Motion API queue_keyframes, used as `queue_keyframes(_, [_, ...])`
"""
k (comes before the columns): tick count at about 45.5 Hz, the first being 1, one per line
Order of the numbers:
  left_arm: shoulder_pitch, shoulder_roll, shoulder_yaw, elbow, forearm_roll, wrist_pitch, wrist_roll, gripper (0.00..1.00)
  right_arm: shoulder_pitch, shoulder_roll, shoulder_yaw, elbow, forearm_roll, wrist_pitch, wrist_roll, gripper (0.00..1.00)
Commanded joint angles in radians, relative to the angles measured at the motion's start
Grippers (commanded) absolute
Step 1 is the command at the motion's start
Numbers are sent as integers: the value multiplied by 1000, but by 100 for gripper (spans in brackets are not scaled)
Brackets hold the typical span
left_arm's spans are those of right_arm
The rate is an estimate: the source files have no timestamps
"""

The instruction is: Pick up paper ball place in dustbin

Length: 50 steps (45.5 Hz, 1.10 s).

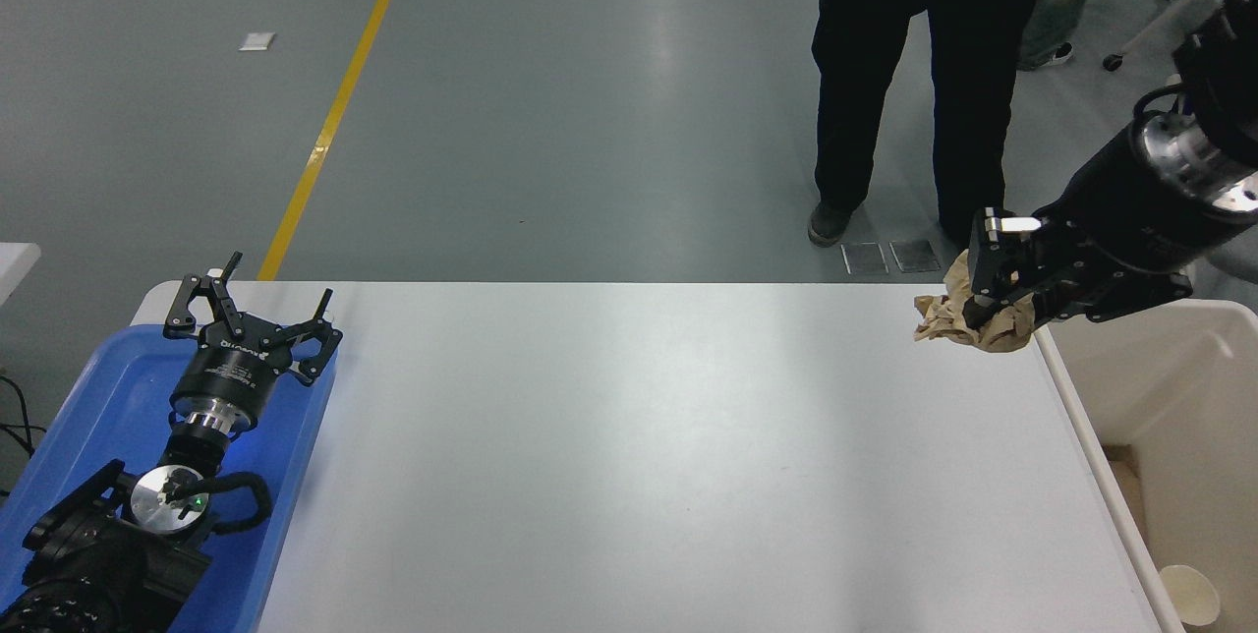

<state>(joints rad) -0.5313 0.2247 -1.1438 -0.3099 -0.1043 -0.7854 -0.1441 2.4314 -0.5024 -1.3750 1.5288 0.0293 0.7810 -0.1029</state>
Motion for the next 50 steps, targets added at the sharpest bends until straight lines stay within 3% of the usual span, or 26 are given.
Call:
queue_keyframes(1, [1, -1, -1, 0, 0, 0, 0, 99, -26, -178, -134, -107, -78, 4, 0, 0])
queue_keyframes(11, [1, -1, -1, 0, 0, 0, 0, 99, -164, -430, -122, -246, -252, -98, -1, 0])
queue_keyframes(20, [2, -1, -1, 0, -2, 0, 0, 99, -454, -525, -9, -449, -275, -209, 5, 0])
queue_keyframes(29, [1, -1, -1, 0, 0, 0, 0, 99, -938, -492, 309, -630, -276, -413, 5, 0])
queue_keyframes(38, [-1, -1, -1, -1, 0, 0, 0, 99, -1282, -343, 534, -858, -272, -558, 3, 0])
queue_keyframes(50, [-1, -1, -1, 0, 0, 0, 0, 99, -1565, -113, 645, -1220, -203, -606, -11, 0])
